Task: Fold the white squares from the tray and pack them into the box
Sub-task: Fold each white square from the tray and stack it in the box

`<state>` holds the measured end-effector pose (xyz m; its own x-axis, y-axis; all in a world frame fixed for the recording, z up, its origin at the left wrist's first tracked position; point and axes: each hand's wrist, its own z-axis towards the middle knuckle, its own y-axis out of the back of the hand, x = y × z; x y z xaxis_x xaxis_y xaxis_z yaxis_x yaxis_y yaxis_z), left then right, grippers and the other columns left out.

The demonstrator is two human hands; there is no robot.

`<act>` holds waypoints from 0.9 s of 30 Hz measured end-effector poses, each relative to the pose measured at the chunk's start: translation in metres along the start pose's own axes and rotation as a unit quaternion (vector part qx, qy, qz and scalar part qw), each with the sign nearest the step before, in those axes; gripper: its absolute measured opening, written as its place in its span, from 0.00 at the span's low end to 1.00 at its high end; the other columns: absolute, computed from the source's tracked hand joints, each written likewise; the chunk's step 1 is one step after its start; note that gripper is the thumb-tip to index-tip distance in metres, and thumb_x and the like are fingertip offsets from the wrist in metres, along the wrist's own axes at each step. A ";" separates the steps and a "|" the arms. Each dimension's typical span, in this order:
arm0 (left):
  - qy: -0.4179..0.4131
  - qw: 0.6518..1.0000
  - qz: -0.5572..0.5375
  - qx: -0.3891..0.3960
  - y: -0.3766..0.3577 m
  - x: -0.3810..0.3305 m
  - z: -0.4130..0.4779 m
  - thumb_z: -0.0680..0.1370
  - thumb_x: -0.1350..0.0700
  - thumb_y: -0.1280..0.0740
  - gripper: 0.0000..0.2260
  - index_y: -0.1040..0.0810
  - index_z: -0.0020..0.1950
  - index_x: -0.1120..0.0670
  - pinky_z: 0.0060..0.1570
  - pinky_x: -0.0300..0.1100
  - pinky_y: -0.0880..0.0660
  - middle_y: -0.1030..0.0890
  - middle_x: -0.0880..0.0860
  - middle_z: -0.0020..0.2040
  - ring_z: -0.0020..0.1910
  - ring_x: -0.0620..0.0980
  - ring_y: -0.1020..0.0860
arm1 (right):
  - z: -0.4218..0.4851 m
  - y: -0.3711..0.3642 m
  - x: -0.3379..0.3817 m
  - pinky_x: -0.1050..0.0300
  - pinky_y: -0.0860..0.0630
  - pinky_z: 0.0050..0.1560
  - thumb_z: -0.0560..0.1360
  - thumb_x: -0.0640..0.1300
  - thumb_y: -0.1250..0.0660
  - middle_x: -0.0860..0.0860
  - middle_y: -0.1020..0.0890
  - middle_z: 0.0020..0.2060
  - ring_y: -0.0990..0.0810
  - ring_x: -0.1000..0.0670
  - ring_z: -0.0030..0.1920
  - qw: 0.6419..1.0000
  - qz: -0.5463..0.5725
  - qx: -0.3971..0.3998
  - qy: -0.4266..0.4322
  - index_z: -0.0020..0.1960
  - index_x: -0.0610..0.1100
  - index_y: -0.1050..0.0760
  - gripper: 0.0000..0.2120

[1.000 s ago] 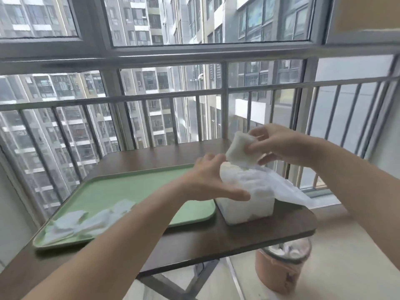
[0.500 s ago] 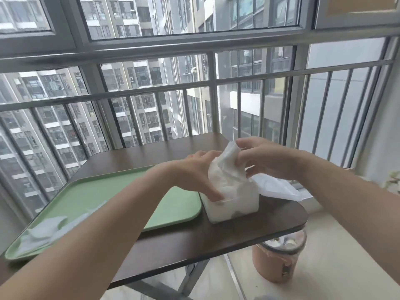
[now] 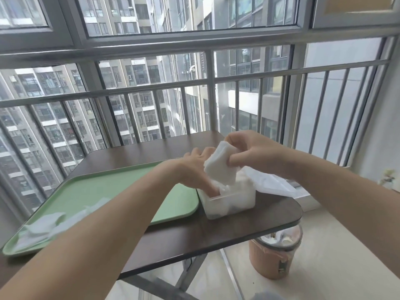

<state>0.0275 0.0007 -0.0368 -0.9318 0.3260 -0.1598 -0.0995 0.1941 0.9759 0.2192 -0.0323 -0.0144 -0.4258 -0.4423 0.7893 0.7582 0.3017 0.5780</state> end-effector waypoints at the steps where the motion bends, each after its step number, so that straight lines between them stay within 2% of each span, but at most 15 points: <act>1: -0.013 1.000 0.010 -0.010 -0.001 0.002 0.000 0.57 0.34 0.26 0.52 0.43 0.76 0.44 0.71 0.55 0.35 0.36 0.51 0.63 0.67 0.55 0.37 | -0.002 -0.003 0.002 0.58 0.23 0.42 0.70 0.33 0.32 0.46 0.21 0.40 0.22 0.52 0.40 1.000 0.004 0.004 0.001 0.50 0.32 0.27 0.10; 2: -0.030 0.999 0.033 -0.017 -0.001 0.003 0.001 0.58 0.33 0.24 0.53 0.43 0.77 0.44 0.72 0.54 0.36 0.36 0.50 0.65 0.67 0.55 0.38 | -0.005 -0.007 0.003 0.59 0.22 0.41 0.71 0.31 0.32 0.45 0.21 0.40 0.22 0.52 0.40 1.000 0.000 0.007 0.001 0.52 0.31 0.27 0.10; 4: -0.059 0.995 0.077 -0.022 -0.002 0.004 0.003 0.65 0.35 0.23 0.47 0.41 0.78 0.45 0.70 0.51 0.36 0.37 0.49 0.66 0.66 0.54 0.38 | -0.009 -0.014 0.004 0.60 0.20 0.40 0.72 0.30 0.32 0.48 0.19 0.41 0.20 0.53 0.39 0.999 -0.032 -0.007 0.015 0.52 0.33 0.25 0.09; 6: -0.059 0.995 0.080 -0.030 -0.002 0.007 0.005 0.65 0.36 0.23 0.45 0.39 0.76 0.46 0.68 0.51 0.33 0.36 0.48 0.62 0.64 0.53 0.35 | -0.011 -0.018 0.002 0.58 0.19 0.44 0.71 0.34 0.29 0.52 0.17 0.42 0.19 0.55 0.40 0.993 -0.100 -0.048 0.049 0.49 0.41 0.22 0.08; 8: -0.038 0.997 0.052 -0.040 -0.001 0.009 0.005 0.66 0.39 0.22 0.46 0.42 0.77 0.48 0.65 0.52 0.29 0.34 0.51 0.64 0.65 0.56 0.30 | -0.012 -0.020 0.000 0.55 0.20 0.47 0.70 0.38 0.27 0.54 0.17 0.41 0.19 0.54 0.42 0.982 -0.157 -0.065 0.082 0.47 0.46 0.21 0.07; 10: -0.023 0.998 0.030 -0.044 -0.002 0.009 0.003 0.68 0.43 0.21 0.47 0.46 0.78 0.50 0.64 0.51 0.28 0.34 0.54 0.68 0.65 0.57 0.28 | -0.013 -0.019 0.000 0.53 0.20 0.46 0.69 0.38 0.27 0.54 0.17 0.40 0.19 0.53 0.41 0.975 -0.192 -0.060 0.094 0.44 0.48 0.22 0.08; 14: -0.018 0.998 0.016 -0.056 -0.003 0.006 0.000 0.68 0.40 0.22 0.48 0.48 0.79 0.47 0.64 0.49 0.29 0.35 0.53 0.70 0.67 0.56 0.28 | -0.018 -0.018 0.004 0.56 0.21 0.45 0.69 0.37 0.28 0.54 0.18 0.40 0.21 0.55 0.40 0.972 -0.220 -0.008 0.082 0.44 0.51 0.23 0.10; 16: -0.015 0.998 0.005 -0.054 -0.004 0.006 0.000 0.68 0.38 0.24 0.47 0.48 0.79 0.45 0.64 0.50 0.30 0.35 0.52 0.71 0.68 0.56 0.29 | -0.018 -0.018 0.007 0.54 0.22 0.45 0.70 0.38 0.29 0.55 0.18 0.39 0.21 0.55 0.40 0.975 -0.211 0.030 0.065 0.44 0.50 0.22 0.08; 18: -0.014 0.999 -0.001 -0.051 -0.004 0.007 0.000 0.68 0.37 0.25 0.47 0.48 0.79 0.44 0.65 0.50 0.31 0.36 0.51 0.72 0.69 0.56 0.30 | -0.016 -0.017 0.010 0.52 0.26 0.41 0.71 0.39 0.31 0.55 0.21 0.36 0.24 0.53 0.37 0.971 -0.226 0.065 0.045 0.44 0.46 0.23 0.03; 20: -0.013 0.999 -0.002 -0.051 -0.003 0.007 -0.001 0.68 0.38 0.25 0.47 0.48 0.79 0.45 0.65 0.50 0.31 0.37 0.51 0.72 0.69 0.56 0.30 | -0.013 -0.017 0.014 0.56 0.31 0.36 0.72 0.39 0.34 0.55 0.28 0.32 0.29 0.55 0.32 0.966 -0.242 0.094 0.024 0.41 0.43 0.25 0.02; 22: -0.009 0.999 -0.003 -0.048 -0.003 0.007 -0.001 0.70 0.39 0.25 0.46 0.49 0.80 0.45 0.64 0.49 0.30 0.37 0.51 0.72 0.68 0.56 0.30 | -0.012 -0.020 0.019 0.60 0.28 0.35 0.74 0.39 0.35 0.54 0.25 0.32 0.25 0.57 0.32 0.966 -0.231 0.116 -0.009 0.42 0.45 0.22 0.05; 24: -0.007 0.999 -0.003 -0.045 -0.003 0.007 -0.002 0.69 0.40 0.25 0.46 0.49 0.80 0.45 0.64 0.51 0.29 0.37 0.51 0.72 0.68 0.56 0.30 | -0.009 -0.024 0.020 0.55 0.24 0.40 0.75 0.39 0.36 0.47 0.22 0.36 0.22 0.52 0.36 0.962 -0.230 0.143 -0.039 0.45 0.42 0.21 0.05; 26: -0.006 0.999 -0.004 -0.041 -0.002 0.006 -0.003 0.68 0.39 0.25 0.47 0.48 0.79 0.44 0.65 0.53 0.28 0.37 0.51 0.72 0.68 0.56 0.30 | -0.006 -0.027 0.023 0.51 0.28 0.40 0.75 0.40 0.36 0.46 0.26 0.36 0.27 0.49 0.36 0.954 -0.245 0.163 -0.057 0.44 0.37 0.26 0.06; 27: -0.003 0.999 -0.003 -0.039 -0.002 0.006 -0.003 0.68 0.39 0.25 0.47 0.48 0.79 0.44 0.65 0.54 0.28 0.37 0.51 0.72 0.68 0.56 0.30 | -0.005 -0.029 0.025 0.51 0.32 0.39 0.75 0.41 0.36 0.47 0.28 0.36 0.30 0.50 0.36 0.950 -0.256 0.167 -0.066 0.42 0.39 0.28 0.06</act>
<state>0.0208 -0.0009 -0.0394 -0.9286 0.3313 -0.1669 -0.1329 0.1230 0.9835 0.1890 -0.0564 -0.0119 -0.7718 -0.5000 0.3929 0.2446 0.3368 0.9092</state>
